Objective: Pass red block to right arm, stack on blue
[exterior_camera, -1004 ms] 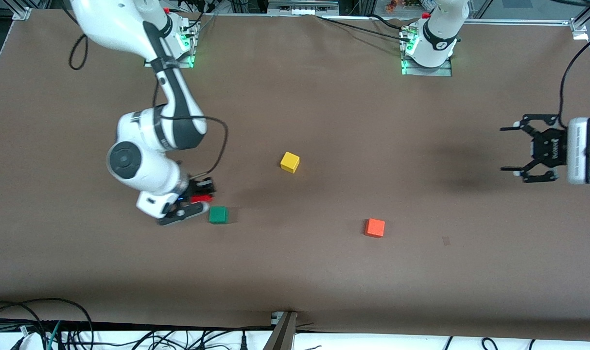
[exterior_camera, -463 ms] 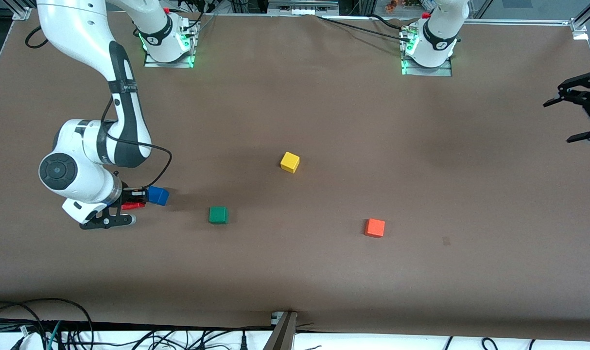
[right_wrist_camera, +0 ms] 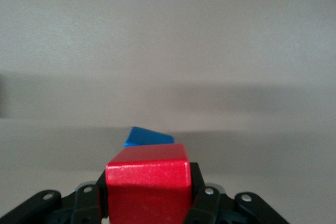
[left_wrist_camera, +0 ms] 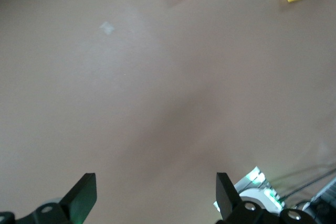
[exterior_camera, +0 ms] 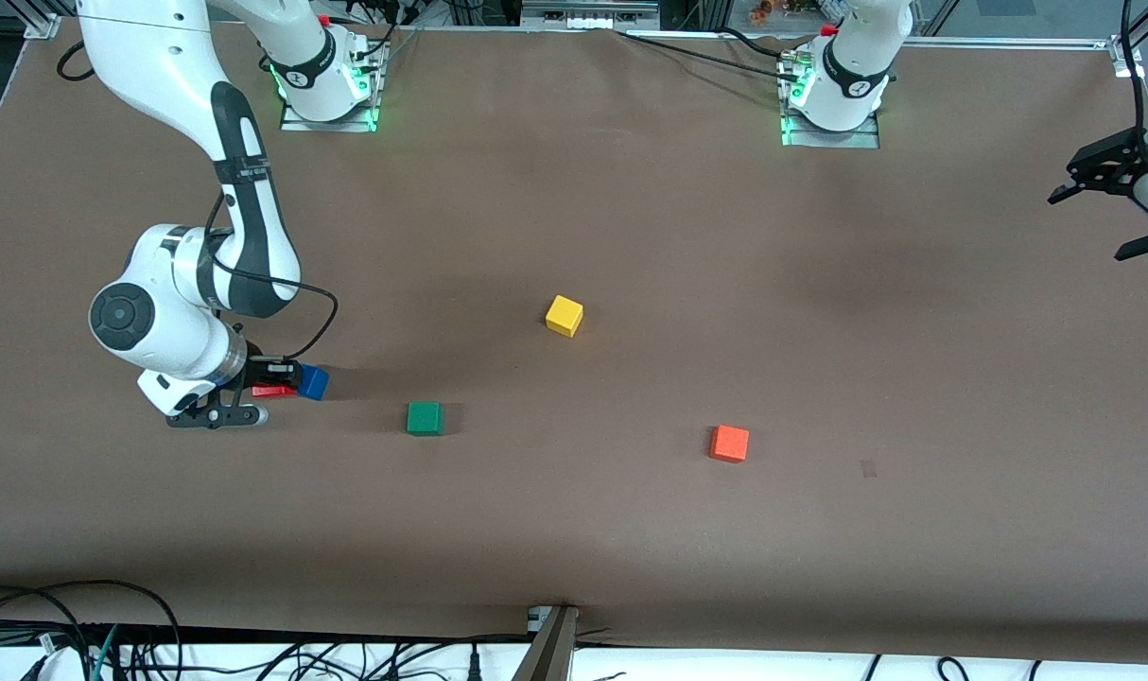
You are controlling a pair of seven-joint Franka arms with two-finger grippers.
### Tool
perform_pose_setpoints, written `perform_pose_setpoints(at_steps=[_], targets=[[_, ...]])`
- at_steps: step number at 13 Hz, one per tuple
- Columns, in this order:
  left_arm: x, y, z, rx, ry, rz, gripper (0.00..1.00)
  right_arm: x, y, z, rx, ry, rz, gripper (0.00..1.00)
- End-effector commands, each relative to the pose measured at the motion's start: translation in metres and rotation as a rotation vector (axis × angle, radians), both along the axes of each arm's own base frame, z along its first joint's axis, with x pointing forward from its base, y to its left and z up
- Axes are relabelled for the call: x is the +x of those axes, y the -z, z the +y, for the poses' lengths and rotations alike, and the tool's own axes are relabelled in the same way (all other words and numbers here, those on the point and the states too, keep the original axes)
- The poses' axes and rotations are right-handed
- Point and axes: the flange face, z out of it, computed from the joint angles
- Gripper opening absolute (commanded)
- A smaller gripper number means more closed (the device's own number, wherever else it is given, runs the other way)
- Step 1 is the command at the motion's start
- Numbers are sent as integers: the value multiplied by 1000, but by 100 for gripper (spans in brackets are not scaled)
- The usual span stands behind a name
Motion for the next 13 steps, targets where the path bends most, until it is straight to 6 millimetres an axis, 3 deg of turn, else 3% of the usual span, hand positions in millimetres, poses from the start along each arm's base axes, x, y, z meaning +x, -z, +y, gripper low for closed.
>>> perform_pose_setpoints(at_steps=[1, 2, 7, 9, 10, 12, 13], targets=[[-6, -24, -18, 25, -93, -7, 100, -14, 3, 1, 33, 37, 4, 0], [-5, -25, -33, 35, -69, -8, 100, -17, 7, 1, 29, 34, -3, 0], [-5, -26, -36, 88, -49, -10, 100, -24, 10, 6, 24, 20, -40, 0], [-9, -33, -54, 125, -28, -31, 100, -24, 12, 6, 24, 22, -38, 0], [-14, -38, -72, 134, -8, -34, 100, -24, 11, 6, 23, 20, -40, 0], [-15, -37, -96, 196, -41, -31, 100, -24, 12, 6, 21, 19, -39, 27], [-19, -35, -109, 219, -88, -3, 100, -23, 13, 6, 20, 20, -44, 54]])
